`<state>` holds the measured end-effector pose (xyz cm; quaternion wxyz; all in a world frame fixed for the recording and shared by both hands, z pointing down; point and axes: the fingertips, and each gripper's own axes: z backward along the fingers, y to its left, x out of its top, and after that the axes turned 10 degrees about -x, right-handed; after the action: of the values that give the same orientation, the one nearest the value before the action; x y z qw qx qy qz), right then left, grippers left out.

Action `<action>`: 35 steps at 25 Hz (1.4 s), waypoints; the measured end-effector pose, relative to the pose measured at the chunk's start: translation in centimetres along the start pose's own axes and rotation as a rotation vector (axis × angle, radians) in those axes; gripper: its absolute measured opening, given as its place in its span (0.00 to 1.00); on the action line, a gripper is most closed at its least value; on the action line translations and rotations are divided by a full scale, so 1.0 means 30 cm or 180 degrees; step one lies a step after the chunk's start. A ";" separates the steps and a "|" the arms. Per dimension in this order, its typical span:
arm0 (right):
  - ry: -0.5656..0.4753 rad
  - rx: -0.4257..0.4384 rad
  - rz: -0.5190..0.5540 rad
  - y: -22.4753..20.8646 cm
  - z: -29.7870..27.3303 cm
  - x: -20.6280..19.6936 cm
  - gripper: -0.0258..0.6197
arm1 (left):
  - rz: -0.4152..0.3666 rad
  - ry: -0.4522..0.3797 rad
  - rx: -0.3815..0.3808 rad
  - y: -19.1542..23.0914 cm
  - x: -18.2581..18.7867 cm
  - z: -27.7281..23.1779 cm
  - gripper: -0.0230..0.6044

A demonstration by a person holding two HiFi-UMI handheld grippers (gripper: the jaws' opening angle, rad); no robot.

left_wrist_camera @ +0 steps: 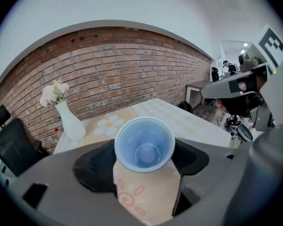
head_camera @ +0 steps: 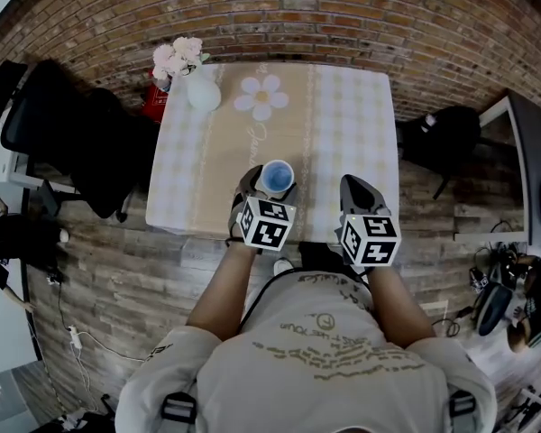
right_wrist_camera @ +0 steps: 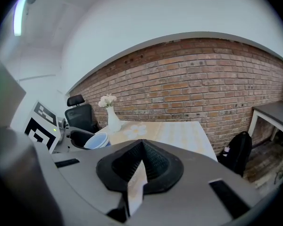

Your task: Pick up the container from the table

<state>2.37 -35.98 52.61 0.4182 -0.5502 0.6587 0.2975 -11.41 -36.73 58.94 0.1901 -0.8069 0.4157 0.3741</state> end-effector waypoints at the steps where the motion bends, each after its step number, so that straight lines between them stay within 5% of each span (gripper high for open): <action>1: -0.0018 0.0015 0.0000 0.010 0.000 0.005 0.04 | -0.0001 -0.0010 0.0021 0.005 0.007 0.015 0.63; 22: -0.0273 0.0601 0.0214 0.359 0.013 0.059 0.04 | 0.0693 -0.0098 0.0361 0.137 -0.120 0.349 0.63; 35: -0.0311 0.0613 0.0231 0.414 0.047 0.053 0.04 | 0.0734 -0.0155 0.0373 0.150 -0.155 0.403 0.63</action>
<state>-9.48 -32.85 49.69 0.4896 -0.4682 0.6825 0.2742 -22.19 -29.42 54.67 0.2027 -0.7319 0.5222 0.3879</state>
